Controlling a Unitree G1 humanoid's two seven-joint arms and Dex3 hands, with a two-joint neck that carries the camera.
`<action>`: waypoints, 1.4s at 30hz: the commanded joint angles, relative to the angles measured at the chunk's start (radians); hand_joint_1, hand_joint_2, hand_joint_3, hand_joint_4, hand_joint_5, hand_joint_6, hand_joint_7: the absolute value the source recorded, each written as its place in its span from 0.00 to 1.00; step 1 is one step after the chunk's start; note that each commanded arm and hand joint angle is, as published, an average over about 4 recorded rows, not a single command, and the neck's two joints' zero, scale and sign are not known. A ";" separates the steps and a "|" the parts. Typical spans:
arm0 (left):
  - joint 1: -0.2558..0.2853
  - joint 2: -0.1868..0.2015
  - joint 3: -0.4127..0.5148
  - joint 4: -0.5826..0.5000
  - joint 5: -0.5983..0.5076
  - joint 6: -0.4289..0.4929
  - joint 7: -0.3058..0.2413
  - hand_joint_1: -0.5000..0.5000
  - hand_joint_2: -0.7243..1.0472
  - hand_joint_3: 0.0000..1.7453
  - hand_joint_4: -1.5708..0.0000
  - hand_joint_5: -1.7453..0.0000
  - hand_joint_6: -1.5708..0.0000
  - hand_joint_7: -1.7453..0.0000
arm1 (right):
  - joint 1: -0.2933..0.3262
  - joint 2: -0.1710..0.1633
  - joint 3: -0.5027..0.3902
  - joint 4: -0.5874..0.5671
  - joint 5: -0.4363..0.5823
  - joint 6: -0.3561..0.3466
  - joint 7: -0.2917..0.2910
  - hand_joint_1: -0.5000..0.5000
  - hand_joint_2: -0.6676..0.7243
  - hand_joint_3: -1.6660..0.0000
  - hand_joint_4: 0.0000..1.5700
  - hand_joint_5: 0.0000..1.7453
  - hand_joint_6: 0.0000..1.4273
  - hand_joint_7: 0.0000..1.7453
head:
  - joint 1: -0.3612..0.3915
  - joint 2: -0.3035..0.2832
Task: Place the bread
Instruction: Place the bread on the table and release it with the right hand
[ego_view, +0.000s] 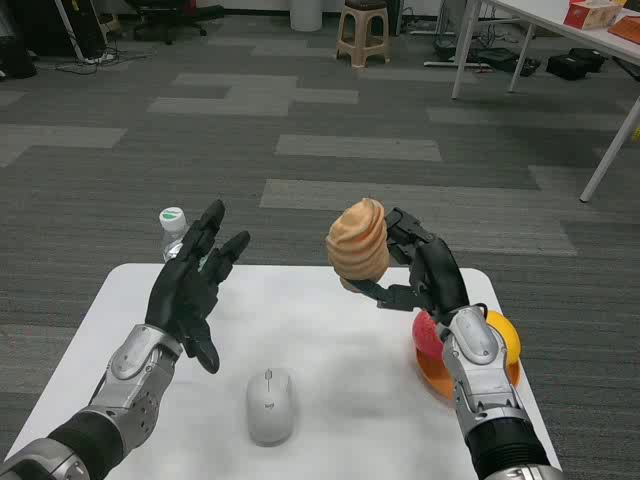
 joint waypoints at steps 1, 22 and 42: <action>0.023 -0.005 0.017 -0.011 0.014 -0.017 -0.003 1.00 0.05 0.05 1.00 0.71 1.00 1.00 | 0.006 -0.008 0.022 -0.026 0.013 -0.010 -0.027 0.04 0.05 0.71 0.24 0.72 0.76 0.88 | 0.016 0.020; 0.026 -0.005 0.019 -0.013 0.014 -0.017 -0.003 1.00 0.05 0.05 1.00 0.76 1.00 1.00 | 0.007 -0.011 0.034 -0.043 0.008 -0.018 -0.032 0.04 0.05 0.71 0.24 0.72 0.76 0.88 | 0.018 0.012; 0.027 -0.002 0.014 -0.011 0.015 -0.017 -0.003 1.00 0.05 0.05 1.00 0.72 1.00 1.00 | -0.041 -0.167 0.052 -0.178 -0.558 -0.259 0.058 0.04 0.02 0.71 0.21 0.78 0.74 0.88 | 0.004 0.009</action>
